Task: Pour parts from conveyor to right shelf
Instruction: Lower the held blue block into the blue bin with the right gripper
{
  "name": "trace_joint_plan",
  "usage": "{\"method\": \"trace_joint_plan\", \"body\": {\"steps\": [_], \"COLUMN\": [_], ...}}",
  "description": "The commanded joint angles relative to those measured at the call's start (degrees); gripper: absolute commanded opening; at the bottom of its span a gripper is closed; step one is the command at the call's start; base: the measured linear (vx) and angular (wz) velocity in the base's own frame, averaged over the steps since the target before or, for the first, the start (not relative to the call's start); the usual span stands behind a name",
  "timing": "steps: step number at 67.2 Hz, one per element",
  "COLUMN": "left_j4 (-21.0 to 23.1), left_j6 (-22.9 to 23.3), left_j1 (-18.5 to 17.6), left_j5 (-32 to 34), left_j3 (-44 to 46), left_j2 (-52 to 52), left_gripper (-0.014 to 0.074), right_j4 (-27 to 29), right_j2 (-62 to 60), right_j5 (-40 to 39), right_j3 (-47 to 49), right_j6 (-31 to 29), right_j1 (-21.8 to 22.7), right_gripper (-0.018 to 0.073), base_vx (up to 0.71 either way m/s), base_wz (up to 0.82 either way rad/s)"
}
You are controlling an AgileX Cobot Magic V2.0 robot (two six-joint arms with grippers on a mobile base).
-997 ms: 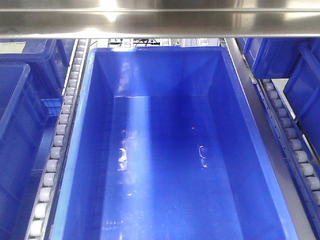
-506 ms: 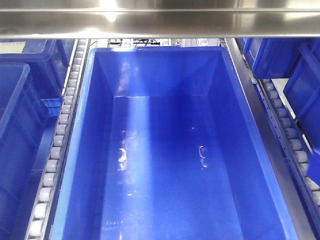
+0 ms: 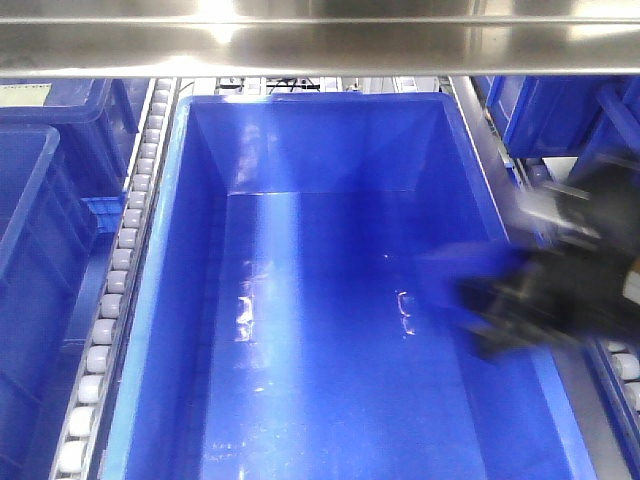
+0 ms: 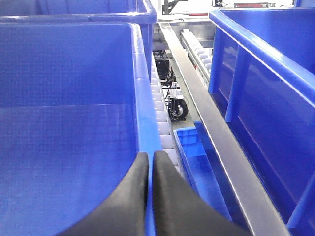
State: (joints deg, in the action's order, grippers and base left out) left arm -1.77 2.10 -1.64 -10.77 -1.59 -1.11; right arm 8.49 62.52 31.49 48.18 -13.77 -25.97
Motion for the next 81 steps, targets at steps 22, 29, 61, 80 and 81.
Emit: {"method": "trace_joint_plan", "body": {"steps": [22,29,61,80,81], "left_j4": [0.05,0.05,0.05,0.05,0.05], "left_j6": [0.42,0.42,0.42,0.42,0.42], "left_j1": [-0.29,-0.29,-0.29,-0.29,-0.29], "left_j5": [3.99,3.99,3.99,3.99,3.99], "left_j3": [1.08,1.08,1.08,1.08,1.08], "left_j2": [-0.25,-0.25,-0.25,-0.25,-0.25], "left_gripper": [-0.0006,-0.0006,-0.0006,-0.0006,-0.0006], "right_j4": [-0.98,-2.25,-8.07,-9.21,-9.27], "right_j2": [40.82,49.74,56.68,52.22,51.96], "right_j5": [25.42,33.53,38.42,32.01,31.73], "right_j3": [36.56,46.16,60.47,60.47,60.47], "right_j6": [5.09,6.71,11.64,13.77,14.13], "right_j1": [-3.23,-3.23,-4.91,-4.91,-4.91], "right_gripper": [0.0017,0.004,0.0398,0.0532,0.0531], "base_vx": [0.0,0.0,0.0,0.0,0.0], "base_wz": [0.0,0.0,0.0,0.0,0.0]}}
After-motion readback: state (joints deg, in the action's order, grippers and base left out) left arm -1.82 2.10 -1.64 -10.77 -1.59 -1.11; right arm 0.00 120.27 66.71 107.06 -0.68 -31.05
